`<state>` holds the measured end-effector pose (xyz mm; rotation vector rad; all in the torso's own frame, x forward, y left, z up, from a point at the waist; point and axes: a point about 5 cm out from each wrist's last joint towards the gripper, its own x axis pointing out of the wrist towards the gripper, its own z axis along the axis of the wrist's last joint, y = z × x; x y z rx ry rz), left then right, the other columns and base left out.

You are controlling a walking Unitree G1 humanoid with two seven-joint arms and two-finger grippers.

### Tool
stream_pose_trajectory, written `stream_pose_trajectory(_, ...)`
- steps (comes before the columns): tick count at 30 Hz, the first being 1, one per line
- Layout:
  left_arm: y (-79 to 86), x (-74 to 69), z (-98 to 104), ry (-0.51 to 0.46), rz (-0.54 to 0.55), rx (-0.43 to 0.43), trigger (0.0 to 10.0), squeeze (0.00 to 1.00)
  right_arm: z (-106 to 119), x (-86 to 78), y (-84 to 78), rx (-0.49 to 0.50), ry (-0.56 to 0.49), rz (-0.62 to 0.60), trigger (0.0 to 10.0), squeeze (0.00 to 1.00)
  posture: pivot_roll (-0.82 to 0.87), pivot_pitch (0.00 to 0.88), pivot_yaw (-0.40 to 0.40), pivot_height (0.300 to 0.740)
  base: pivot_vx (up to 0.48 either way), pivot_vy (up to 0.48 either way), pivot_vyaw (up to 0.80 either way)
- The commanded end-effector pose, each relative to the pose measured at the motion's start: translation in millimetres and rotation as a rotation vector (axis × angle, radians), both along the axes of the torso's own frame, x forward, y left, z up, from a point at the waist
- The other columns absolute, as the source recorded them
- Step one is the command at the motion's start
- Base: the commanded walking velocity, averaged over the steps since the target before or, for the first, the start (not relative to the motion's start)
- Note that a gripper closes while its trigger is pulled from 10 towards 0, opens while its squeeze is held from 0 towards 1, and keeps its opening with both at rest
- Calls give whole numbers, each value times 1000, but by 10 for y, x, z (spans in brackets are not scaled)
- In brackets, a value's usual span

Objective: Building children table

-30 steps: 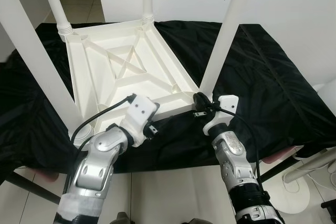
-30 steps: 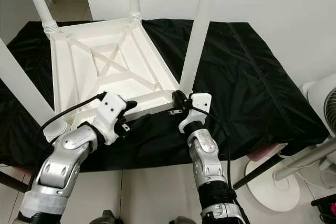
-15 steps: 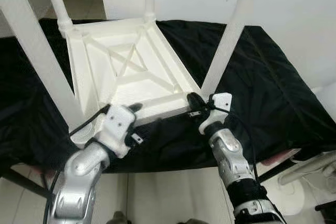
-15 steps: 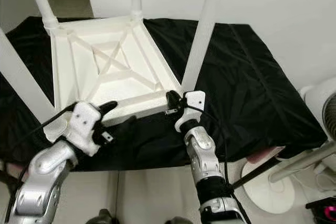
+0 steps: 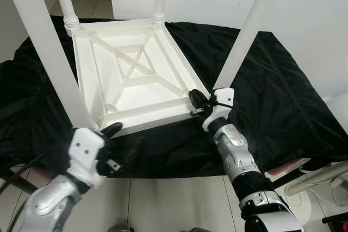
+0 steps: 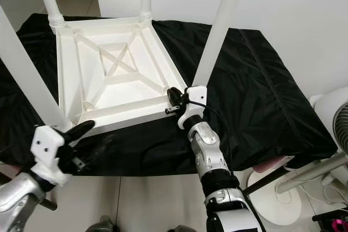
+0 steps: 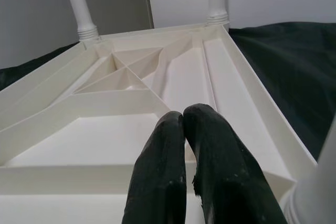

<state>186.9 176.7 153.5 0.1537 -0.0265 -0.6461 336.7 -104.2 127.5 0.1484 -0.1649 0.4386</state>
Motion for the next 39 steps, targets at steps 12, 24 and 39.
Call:
stream_pose_trajectory(12, 603, -212, 59, 160, -112, 274, 10000, 0, -18, 57, -114, -19, -3, -30, 10000, 0, 155, 0, -71, 740, 0, 0, 0)
stream_pose_trajectory(24, 1582, 81, 317, 53, 415, 524, 10000, 0, -105, -9, 35, -25, 2, 17, 10000, 0, 142, 0, -69, 740, 0, 0, 0)
stream_pose_trajectory(39, 1697, 578, 470, -145, 712, 312, 10000, 0, -237, -153, -67, -69, 22, 10, 10000, 0, 90, 0, -73, 740, 0, 0, 0)
